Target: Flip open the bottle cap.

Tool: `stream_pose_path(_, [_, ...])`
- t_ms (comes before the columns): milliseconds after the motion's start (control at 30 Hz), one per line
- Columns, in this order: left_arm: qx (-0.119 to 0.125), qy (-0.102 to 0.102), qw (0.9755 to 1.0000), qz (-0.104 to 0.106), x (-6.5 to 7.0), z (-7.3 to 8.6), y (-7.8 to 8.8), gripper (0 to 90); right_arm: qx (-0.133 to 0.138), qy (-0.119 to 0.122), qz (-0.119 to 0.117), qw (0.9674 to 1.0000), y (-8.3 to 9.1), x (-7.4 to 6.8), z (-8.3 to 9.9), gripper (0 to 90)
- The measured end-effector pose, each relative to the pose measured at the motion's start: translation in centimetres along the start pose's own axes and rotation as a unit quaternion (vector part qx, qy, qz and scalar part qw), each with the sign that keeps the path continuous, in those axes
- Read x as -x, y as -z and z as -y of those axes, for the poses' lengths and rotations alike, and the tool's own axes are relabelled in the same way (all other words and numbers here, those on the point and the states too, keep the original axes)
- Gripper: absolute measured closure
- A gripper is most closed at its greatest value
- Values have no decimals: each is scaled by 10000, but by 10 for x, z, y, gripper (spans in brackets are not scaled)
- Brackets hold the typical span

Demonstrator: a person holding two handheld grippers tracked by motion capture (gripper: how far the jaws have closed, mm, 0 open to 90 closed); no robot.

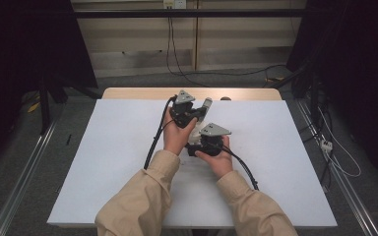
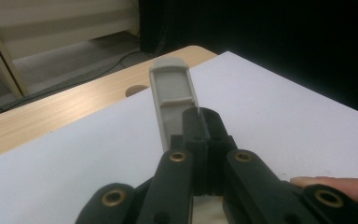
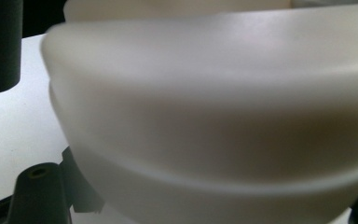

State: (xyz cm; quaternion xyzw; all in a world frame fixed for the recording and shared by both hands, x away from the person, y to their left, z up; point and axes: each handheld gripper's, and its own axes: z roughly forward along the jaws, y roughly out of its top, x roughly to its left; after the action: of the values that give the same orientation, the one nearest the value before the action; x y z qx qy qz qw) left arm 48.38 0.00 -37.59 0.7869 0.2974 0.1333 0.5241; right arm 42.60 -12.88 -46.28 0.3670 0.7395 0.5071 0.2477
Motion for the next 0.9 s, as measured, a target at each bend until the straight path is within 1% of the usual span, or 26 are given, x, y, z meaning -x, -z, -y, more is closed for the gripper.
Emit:
stream_pose_path(300, [-30, -46, 10000, -34, 1, 0, -1, 900, -3, 4, 2, 10000, 0, 0, 0, 185])
stream_pose_path(400, [-76, -23, 10000, -32, 1, 0, -1, 900, -6, 13, 5, 10000, 0, 0, 0, 185])
stream_pose_path(533, [-129, -94, 9999, -52, 0, 0, -2, 900, -12, 8, 8, 10000, 0, 0, 0, 185])
stream_pose_path(600, [-149, -32, 9999, -35, 1, -1, -2, 900, -12, 9, 7, 10000, 0, 0, 0, 185])
stream_pose_path(700, [-195, -50, 9998, -40, 0, -1, -2, 900, -5, 5, 3, 10000, 0, 0, 0, 185])
stream_pose_path(767, [-218, -34, 9998, -33, 1, -2, -3, 900, -2, -7, 3, 10000, 0, 0, 0, 185])
stream_pose_path(867, [-270, -98, 9996, -38, 2, -2, -4, 900, -6, -61, -12, 10000, 0, 2, 0, 185])
stream_pose_path(900, [-300, -62, 9995, 6, 2, -2, -4, 900, -1, -92, -13, 10000, 0, 2, 0, 184])
